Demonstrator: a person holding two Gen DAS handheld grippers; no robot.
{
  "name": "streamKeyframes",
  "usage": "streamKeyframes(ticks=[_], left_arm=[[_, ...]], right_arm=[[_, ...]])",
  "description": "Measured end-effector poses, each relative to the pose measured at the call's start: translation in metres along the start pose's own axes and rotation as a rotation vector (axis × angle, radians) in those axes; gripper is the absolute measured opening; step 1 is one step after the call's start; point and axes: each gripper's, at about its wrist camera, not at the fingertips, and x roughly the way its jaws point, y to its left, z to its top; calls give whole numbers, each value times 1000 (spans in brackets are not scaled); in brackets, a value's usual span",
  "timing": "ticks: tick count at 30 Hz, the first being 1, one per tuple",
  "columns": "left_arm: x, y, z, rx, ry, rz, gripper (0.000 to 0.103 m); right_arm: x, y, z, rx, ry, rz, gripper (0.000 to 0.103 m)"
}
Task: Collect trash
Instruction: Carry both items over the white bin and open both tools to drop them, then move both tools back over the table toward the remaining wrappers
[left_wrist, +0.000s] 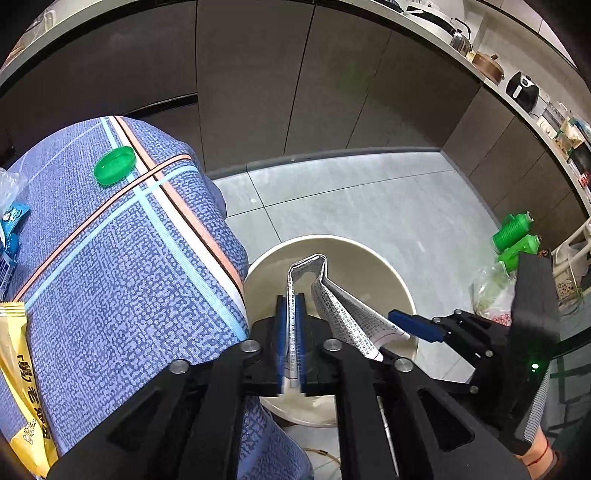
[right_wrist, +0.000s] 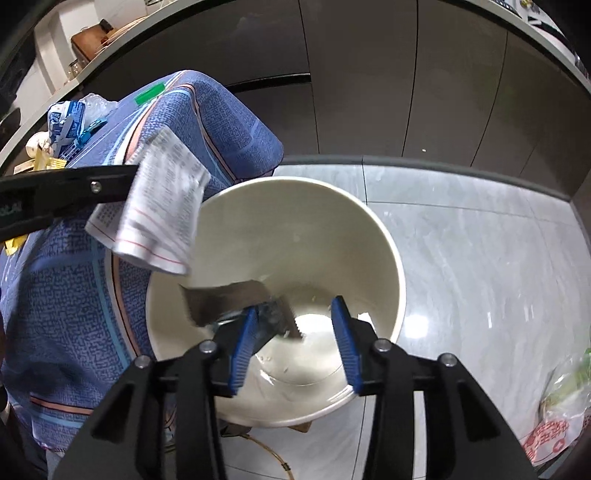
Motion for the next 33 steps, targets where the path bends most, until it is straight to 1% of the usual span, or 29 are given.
streamKeyframes(ticks=[2,4,5,6,7,8,9,10,11,12,13,14,16,17,18,19,20,21,25,29,33], left_arm=[[1,-4,1,-2,-5,-10,13],[-1,-7,0,13,-16,-11,22],[0,-11,0,24,-23,-7,24],[-2,-14,1,32,-27,-4,29],[-3,-19,1,42,-36,1,36],[-4,-23,1,54,-52,11,40],[-7,-28,1,61,-64,22,51],[-9,-31,1,67,-80,26,53],[-11,-34,1,70,-91,34,55],[-14,-38,1,72,-97,34,60],[-17,-40,1,71,-105,40,68],[-20,-40,1,66,-119,48,72],[-27,-38,0,48,-154,62,85],[-31,-38,1,36,-168,69,89],[-36,-36,1,21,-181,80,95],[-41,-36,1,4,-197,92,94],[-47,-25,-2,-7,-205,96,94],[-52,-19,-3,-21,-207,97,94],[-71,-5,-7,-77,-213,98,95],[-100,9,-11,-94,-241,130,95],[-132,17,-21,-108,-272,174,95]], right_arm=[[-2,-1,0,-12,-11,-8,50],[-5,-1,0,-26,-20,-12,52],[-7,-3,-1,-30,-22,-14,53],[-8,-3,-2,-35,-25,-20,55],[-9,-4,-2,-37,-27,-24,55],[-10,-5,-3,-38,-29,-28,55],[-11,-6,-3,-36,-31,-28,55],[-12,-7,-3,-35,-32,-27,56],[-14,-7,-4,-35,-35,-26,60],[-16,-7,-4,-38,-39,-25,65],[-18,-7,-5,-43,-45,-23,67],[-21,-7,-6,-47,-49,-21,71],[-28,-6,-6,-54,-63,-12,78],[-30,-6,-7,-55,-70,-10,83],[-34,-5,-6,-55,-77,-6,90],[-35,-4,-6,-54,-80,-1,93],[-39,-3,-5,-54,-86,7,98],[-41,-1,-3,-54,-90,14,100],[-54,9,3,-76,-99,20,100],[-72,29,9,-115,-138,20,100],[-89,46,16,-133,-170,29,100]])
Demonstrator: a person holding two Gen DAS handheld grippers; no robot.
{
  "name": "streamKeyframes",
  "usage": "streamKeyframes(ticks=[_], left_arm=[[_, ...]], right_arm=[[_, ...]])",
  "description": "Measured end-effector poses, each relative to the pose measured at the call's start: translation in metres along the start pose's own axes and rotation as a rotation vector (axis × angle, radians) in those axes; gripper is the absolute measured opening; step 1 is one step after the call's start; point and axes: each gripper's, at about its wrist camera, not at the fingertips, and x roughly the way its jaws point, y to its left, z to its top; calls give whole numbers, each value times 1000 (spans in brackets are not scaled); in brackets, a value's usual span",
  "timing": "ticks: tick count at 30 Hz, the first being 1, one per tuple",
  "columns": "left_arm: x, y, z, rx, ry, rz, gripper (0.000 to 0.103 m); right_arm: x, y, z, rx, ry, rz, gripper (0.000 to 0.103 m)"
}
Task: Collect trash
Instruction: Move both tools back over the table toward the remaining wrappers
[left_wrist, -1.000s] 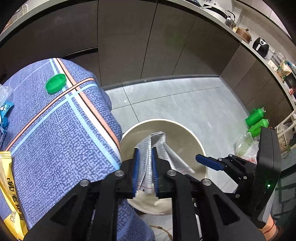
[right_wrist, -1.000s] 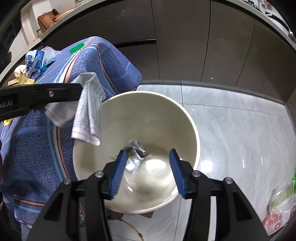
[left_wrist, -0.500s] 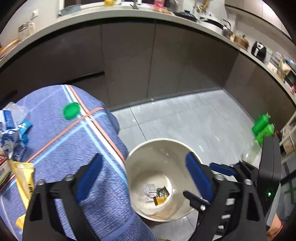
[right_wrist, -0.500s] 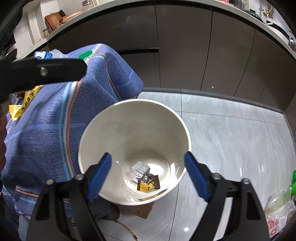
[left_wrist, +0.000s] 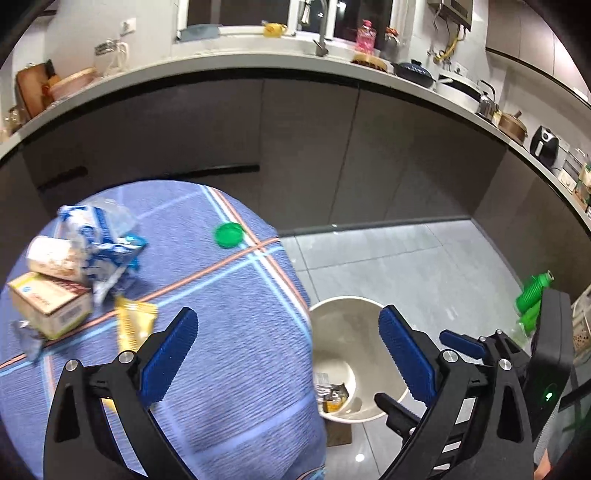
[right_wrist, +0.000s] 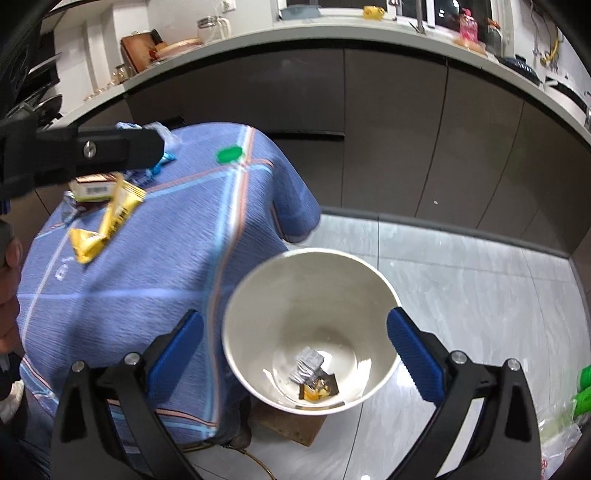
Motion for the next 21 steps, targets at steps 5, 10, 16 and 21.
streamKeyframes(ticks=[5,10,16,21], left_arm=[[-37,29,-9,-52,-23,41,95],[-70,72,-25,-129,-26,87,95],[-100,137,-58,-247,-17,190,95],[-111,180,-81,-328,3,229,95]], right_arm=[[-19,26,10,-24,-36,21,100],[-35,58,20,-44,-67,64,100],[-32,96,32,-82,-68,115,100],[-13,133,40,-101,-19,182,100]])
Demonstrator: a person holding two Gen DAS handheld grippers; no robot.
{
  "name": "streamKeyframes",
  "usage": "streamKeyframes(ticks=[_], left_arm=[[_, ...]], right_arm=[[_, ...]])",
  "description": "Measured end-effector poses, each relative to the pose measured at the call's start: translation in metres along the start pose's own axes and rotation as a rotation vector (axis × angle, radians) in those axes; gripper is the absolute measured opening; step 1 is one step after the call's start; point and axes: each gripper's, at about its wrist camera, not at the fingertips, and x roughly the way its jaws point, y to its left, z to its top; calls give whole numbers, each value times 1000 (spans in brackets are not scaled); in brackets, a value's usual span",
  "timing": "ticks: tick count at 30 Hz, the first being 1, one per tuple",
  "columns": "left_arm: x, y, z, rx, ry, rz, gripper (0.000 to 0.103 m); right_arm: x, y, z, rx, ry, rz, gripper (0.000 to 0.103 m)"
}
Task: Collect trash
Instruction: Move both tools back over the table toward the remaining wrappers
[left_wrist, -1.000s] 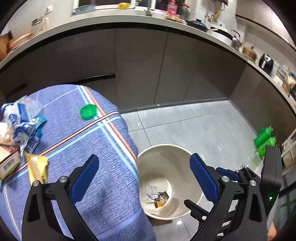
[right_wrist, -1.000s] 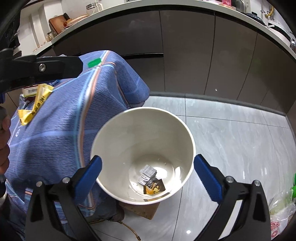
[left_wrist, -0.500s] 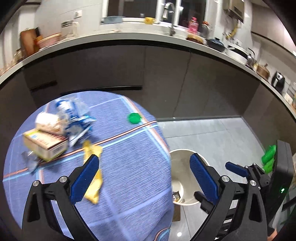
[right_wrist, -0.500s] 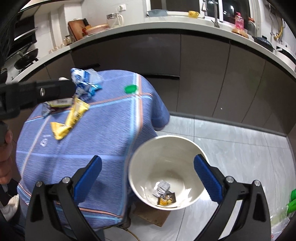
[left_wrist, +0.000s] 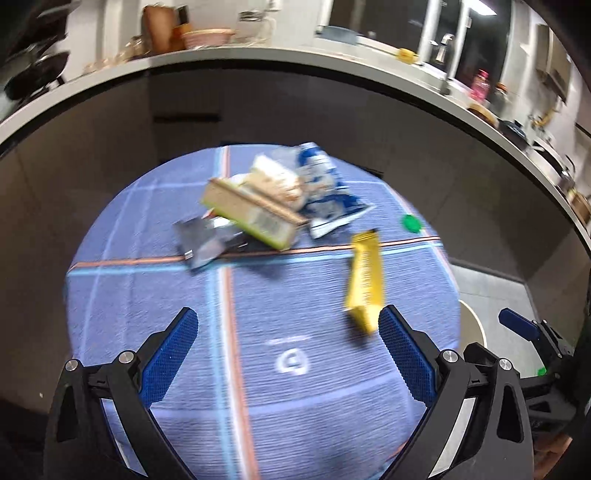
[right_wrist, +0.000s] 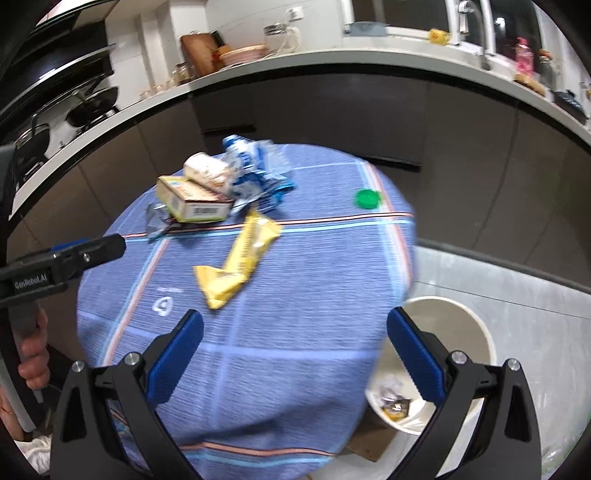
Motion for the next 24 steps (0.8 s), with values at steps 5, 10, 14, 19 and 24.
streamKeyframes(ticks=[5,10,14,19,24], left_arm=[[2,29,-5,-3,3,24,95],[12,62,3,-51,14,25,94],[30,85,16,-73,23,42,94],[57,103,38,-85,51,-8,91],[91,105,60,-83,99,-47,81]], right_arm=[[31,31,10,-31,46,28,98],[62,43,20,-3,80,38,89],[83,44,27,41,97,32,79],[102,41,34,83,107,-7,65],[112,37,36,94,118,-20,49]])
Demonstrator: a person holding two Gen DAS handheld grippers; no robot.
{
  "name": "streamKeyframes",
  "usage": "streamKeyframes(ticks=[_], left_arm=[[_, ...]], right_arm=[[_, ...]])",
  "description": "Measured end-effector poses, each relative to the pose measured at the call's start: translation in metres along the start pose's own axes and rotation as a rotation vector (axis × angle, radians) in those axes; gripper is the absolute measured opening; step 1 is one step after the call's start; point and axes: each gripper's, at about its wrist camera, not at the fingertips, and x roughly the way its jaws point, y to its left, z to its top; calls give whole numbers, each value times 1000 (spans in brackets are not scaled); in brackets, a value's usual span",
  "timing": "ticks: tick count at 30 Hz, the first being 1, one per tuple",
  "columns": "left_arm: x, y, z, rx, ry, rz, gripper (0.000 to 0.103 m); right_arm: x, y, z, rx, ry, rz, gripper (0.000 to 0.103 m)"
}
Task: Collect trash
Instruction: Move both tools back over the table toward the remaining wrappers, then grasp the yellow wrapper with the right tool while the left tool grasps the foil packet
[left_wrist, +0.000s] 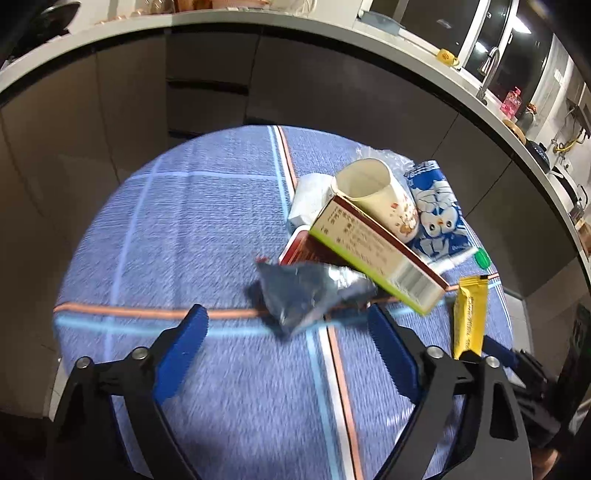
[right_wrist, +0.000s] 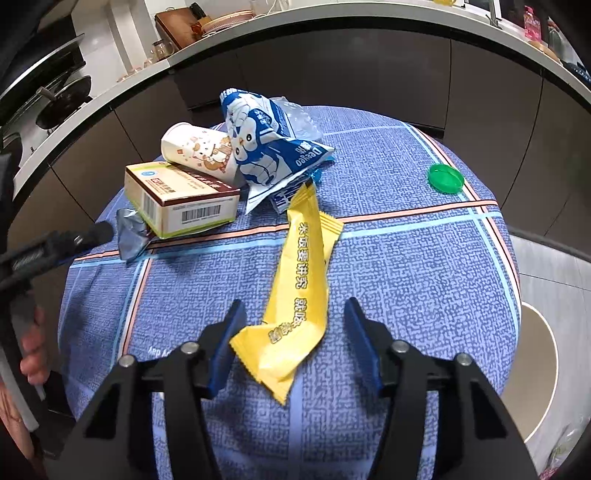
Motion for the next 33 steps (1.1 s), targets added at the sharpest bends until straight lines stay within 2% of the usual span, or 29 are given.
streamKeyframes(ticks=[2,5,7,8,9,13,18,23,29,33], left_arm=[[11,-1,6,4,12,-15,79],[24,-1,12,24,26,-30,76],[29,-2,13,37,42,-33,58],[31,-3,13,52,54,-34,52],[32,-3,12,59,56,-37,49],[26,-2,7,64,46,-42,44],[2,-8,-9,83,13,-20,43],[-39,-14,-35,116,-35,-16,40],[-84,-25,-56,121,-87,-61,39],[-101,-50,-57,160,-108,-103,39]], right_arm=[[3,0,0,-4,4,-6,42],[5,-2,0,-8,7,-2,39],[5,-1,0,-13,3,-5,36],[4,-2,1,-13,-1,-2,30],[3,-1,1,-12,-6,5,22],[-7,-2,-1,-20,-20,12,15],[-28,-2,-7,-29,-44,42,13],[-54,-3,-12,-31,-80,69,13],[-80,-6,-11,-31,-122,89,13],[-104,-15,-12,-38,-160,81,13]])
